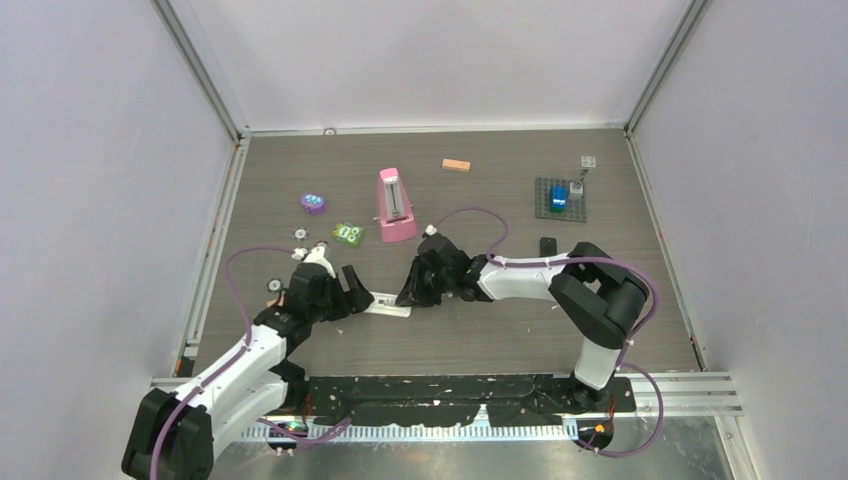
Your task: Load the batteries into the remote control
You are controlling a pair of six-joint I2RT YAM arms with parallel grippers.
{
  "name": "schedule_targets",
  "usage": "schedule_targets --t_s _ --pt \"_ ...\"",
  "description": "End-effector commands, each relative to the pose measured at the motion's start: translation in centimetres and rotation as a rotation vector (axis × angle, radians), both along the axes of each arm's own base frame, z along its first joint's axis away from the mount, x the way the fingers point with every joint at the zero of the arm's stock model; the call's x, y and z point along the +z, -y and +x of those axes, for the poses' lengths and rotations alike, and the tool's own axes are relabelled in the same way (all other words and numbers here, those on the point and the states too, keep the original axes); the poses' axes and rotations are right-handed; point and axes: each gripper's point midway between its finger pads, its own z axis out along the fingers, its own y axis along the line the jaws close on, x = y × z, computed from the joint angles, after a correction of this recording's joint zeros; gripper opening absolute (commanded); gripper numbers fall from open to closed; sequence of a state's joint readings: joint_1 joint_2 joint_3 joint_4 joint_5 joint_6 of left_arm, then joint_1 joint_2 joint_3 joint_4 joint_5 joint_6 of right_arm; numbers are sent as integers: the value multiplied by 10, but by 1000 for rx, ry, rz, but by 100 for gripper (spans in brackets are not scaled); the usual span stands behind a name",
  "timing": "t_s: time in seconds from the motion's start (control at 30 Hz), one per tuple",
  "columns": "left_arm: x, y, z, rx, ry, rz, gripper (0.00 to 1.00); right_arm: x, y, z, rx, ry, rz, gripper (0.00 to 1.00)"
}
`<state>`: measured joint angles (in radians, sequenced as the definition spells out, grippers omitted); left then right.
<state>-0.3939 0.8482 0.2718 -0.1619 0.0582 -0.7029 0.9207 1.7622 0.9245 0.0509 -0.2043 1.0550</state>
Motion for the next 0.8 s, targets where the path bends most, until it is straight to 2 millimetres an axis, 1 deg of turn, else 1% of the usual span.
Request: schedule_targets --t_s 0.0,0.1,0.2,0.27,0.33,0.37,0.47,0.5,0.53,0.57,0.6,0.63,0.7,0.73,0.77 --pt "8 5 8 -3 21 -23 79 -2 -6 6 11 10 -13 16" --pt "8 4 8 -2 22 -23 79 -10 -4 4 14 1 -36 12" --pt "8 4 8 -2 22 -22 79 -15 -2 3 17 -4 -56 11" --pt "11 4 8 1 24 -22 79 -11 -3 4 18 10 -52 11" --pt "17 3 8 1 35 -20 78 0 -5 8 19 43 -38 12" --pt "21 3 9 2 43 -19 79 9 -6 10 28 71 -25 13" --pt "35 0 7 7 64 -16 79 35 -13 20 42 151 8 18" --pt "42 -1 8 10 78 -18 79 41 -12 20 61 176 4 20" --pt "48 -2 7 13 85 -17 79 49 -15 22 77 196 13 24" --pt "54 -4 6 16 97 -17 79 52 -13 21 104 218 -5 27" --pt "58 -6 4 19 103 -14 80 58 -14 23 129 256 -10 32" --pt "64 -8 2 26 113 -11 80 62 -12 24 145 276 -18 34" --pt "77 -13 -2 35 140 -8 81 70 -11 24 208 339 -31 45" --pt "83 -18 -3 52 157 6 81 71 -10 23 271 388 -43 48" --pt "90 -22 -4 63 173 15 82 74 -12 20 318 403 -37 53"
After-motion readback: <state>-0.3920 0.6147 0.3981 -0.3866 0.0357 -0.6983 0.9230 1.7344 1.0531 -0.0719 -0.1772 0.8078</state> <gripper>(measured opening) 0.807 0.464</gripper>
